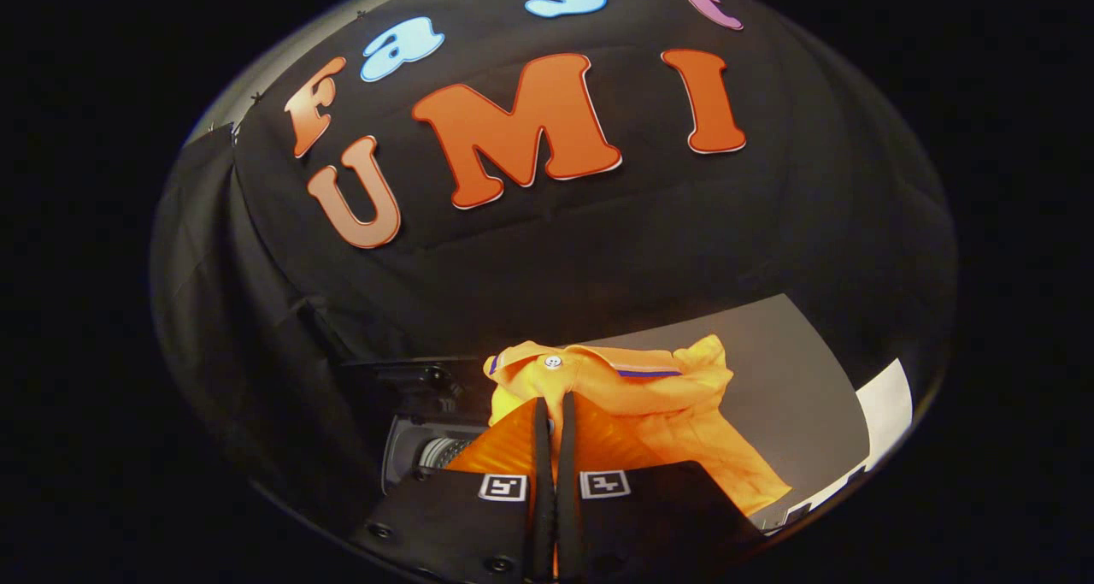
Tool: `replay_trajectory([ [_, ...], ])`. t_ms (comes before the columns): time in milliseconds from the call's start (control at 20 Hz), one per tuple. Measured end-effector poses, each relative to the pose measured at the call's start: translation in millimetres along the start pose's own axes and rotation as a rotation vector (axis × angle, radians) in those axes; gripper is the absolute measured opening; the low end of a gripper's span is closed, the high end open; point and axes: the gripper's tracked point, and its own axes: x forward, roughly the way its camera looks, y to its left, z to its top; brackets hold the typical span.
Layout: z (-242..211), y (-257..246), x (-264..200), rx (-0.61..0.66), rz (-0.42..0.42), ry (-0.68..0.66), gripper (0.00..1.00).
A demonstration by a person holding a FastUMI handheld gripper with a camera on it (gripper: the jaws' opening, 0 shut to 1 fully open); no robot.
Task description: Put the clothes into the washing machine and then close the washing machine lid.
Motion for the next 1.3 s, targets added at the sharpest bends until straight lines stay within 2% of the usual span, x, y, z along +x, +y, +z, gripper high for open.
replay_trajectory([
  [200, 9.5, 48.8, -17.4, -0.004, 0.046, -0.046, 0.09],
  [650, -5.2, 151.1, -32.1, -0.067, 0.098, -0.063, 0.09],
  [950, -22.5, 217.6, -19.8, -0.075, 0.169, -0.052, 0.09],
  [1300, -51.9, 275.4, 20.7, -0.096, 0.239, -0.004, 0.09],
])
